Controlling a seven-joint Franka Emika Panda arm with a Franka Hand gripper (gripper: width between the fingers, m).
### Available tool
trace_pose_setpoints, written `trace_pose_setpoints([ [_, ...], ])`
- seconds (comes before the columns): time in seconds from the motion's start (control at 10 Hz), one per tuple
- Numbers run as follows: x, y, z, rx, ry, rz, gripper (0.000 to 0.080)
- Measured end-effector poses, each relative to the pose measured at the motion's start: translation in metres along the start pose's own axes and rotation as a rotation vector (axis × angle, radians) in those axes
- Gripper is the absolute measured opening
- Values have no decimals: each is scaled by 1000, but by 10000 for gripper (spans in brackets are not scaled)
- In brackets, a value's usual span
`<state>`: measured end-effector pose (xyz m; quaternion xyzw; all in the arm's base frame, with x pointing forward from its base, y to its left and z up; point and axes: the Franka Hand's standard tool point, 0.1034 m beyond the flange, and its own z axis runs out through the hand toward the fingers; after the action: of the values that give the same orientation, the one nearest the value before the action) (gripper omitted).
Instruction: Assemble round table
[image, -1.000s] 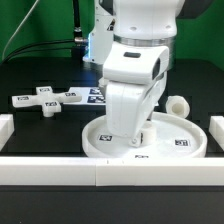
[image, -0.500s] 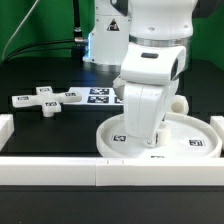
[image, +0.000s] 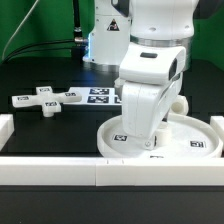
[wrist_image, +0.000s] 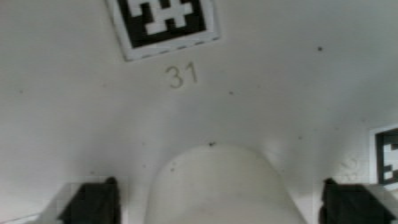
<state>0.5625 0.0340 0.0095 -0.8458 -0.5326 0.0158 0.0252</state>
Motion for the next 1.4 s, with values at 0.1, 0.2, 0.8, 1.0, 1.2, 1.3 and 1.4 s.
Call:
trace_pose_setpoints([
  [0.1,0,0,0,0,0,0,625],
  [0.2,-2,1,-6,1,-4,2,625],
  [0.8,-19,-43,-59,-61,18,301,648],
  [1.0,-18,-48,-56,-57,18,356,648],
  [1.2,-18,-48,-56,-55,19,378,648],
  [1.3,-17,-48,-55,-54,20,400,648],
  [1.4,-18,-48,-55,-53,22,458,648],
])
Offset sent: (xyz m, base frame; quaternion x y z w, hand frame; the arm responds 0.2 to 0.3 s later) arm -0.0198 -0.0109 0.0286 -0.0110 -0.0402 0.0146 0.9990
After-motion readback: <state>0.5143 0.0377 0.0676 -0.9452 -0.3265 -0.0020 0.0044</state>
